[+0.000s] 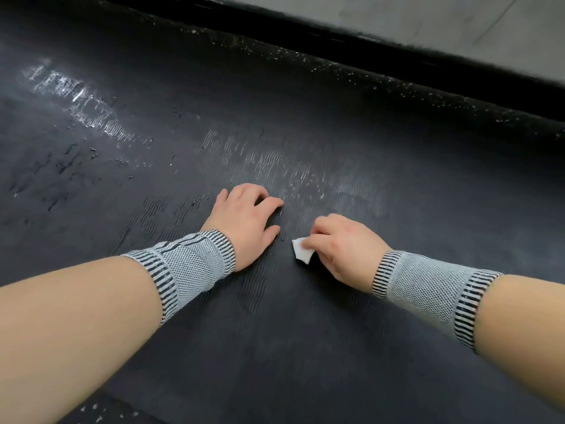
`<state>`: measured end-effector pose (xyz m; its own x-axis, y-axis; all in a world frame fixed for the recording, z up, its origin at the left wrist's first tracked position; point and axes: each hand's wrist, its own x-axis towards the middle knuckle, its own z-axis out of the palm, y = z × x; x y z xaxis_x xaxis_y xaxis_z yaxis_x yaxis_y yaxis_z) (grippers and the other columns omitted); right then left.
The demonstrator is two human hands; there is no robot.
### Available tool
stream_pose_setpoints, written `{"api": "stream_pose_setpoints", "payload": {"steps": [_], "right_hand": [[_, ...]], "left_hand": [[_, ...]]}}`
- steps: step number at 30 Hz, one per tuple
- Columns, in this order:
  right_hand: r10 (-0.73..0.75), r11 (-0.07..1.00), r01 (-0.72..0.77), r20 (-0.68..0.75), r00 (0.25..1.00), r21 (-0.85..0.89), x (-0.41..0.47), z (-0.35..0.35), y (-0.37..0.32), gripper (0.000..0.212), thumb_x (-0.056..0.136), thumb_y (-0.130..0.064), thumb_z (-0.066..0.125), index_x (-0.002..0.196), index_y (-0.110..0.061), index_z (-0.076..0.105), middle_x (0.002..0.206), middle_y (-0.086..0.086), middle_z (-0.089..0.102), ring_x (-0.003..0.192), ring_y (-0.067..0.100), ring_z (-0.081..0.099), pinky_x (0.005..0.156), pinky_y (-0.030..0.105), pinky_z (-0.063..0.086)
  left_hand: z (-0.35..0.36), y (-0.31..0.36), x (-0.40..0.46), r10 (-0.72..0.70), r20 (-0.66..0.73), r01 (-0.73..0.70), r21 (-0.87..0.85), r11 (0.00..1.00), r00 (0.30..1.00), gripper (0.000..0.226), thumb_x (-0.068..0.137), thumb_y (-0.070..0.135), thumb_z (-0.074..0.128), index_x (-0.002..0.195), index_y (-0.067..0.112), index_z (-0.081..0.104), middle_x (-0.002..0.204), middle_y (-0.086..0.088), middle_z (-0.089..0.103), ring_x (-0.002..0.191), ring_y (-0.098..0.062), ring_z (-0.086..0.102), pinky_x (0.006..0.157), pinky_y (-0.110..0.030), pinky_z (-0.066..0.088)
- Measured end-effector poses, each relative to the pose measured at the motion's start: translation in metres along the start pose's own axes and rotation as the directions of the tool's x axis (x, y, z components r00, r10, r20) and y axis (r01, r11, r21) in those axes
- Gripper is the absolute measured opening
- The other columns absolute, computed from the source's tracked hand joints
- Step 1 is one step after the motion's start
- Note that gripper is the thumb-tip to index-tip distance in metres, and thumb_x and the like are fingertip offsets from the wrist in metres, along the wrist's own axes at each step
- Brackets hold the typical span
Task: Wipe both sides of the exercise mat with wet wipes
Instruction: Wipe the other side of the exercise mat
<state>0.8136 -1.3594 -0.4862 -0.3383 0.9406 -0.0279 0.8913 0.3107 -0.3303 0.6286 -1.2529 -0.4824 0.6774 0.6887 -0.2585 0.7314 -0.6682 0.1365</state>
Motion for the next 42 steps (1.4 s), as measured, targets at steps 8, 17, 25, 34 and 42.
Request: {"api": "stream_pose_setpoints", "payload": {"steps": [8,17,25,34,42], "right_hand": [[0.364,0.925,-0.371,-0.082,0.928,-0.084,0.064,-0.029,0.057,0.031,0.093,-0.017,0.046,0.119,-0.022,0.063,0.116,0.004,0.053,0.108,0.027,0.050,0.084,0.032,0.040],[0.240,0.969,-0.246,-0.116,0.964,-0.036,0.050,-0.025,0.070,0.021,0.074,-0.001,0.067,0.089,-0.014,0.074,0.085,0.008,0.061,0.075,0.032,0.059,0.060,0.034,0.047],[0.477,0.876,-0.482,-0.144,0.867,-0.006,0.081,-0.037,0.087,0.027,0.088,-0.010,0.053,0.111,-0.013,0.068,0.108,0.010,0.058,0.098,0.033,0.055,0.080,0.037,0.045],[0.496,0.868,-0.495,0.085,0.864,-0.036,0.075,-0.048,0.079,0.028,0.094,-0.015,0.044,0.118,-0.015,0.058,0.114,0.005,0.051,0.105,0.026,0.051,0.083,0.031,0.041],[0.559,0.815,-0.579,-0.231,0.796,-0.022,0.133,-0.064,0.172,0.024,0.089,-0.014,0.052,0.109,-0.013,0.067,0.107,0.013,0.056,0.099,0.036,0.056,0.079,0.033,0.043]], "left_hand": [[-0.023,-0.003,0.052,-0.085,0.155,0.080,0.037,0.996,0.984,0.085,0.091,0.065,0.046,0.156,0.035,0.000,0.163,0.002,-0.017,0.150,-0.025,-0.013,0.119,-0.058,0.013],[-0.050,-0.009,0.111,-0.164,0.367,0.125,0.127,0.984,0.916,0.109,0.076,0.077,0.057,0.154,0.039,-0.010,0.163,-0.003,-0.016,0.149,-0.037,-0.008,0.113,-0.062,0.026],[-0.050,-0.001,0.120,-0.180,0.469,0.156,0.090,0.984,0.865,0.112,0.079,0.068,0.063,0.154,0.033,-0.013,0.160,-0.010,-0.025,0.146,-0.043,-0.017,0.112,-0.063,0.028],[-0.057,0.001,0.116,-0.173,0.517,0.198,0.007,0.980,0.839,0.109,0.083,0.058,0.067,0.155,0.033,-0.012,0.158,-0.006,-0.032,0.145,-0.040,-0.024,0.107,-0.071,0.023],[-0.054,0.002,0.117,-0.195,0.503,0.210,0.026,0.977,0.842,0.108,0.083,0.059,0.066,0.154,0.035,-0.013,0.157,-0.005,-0.033,0.145,-0.038,-0.026,0.109,-0.069,0.022]]}}
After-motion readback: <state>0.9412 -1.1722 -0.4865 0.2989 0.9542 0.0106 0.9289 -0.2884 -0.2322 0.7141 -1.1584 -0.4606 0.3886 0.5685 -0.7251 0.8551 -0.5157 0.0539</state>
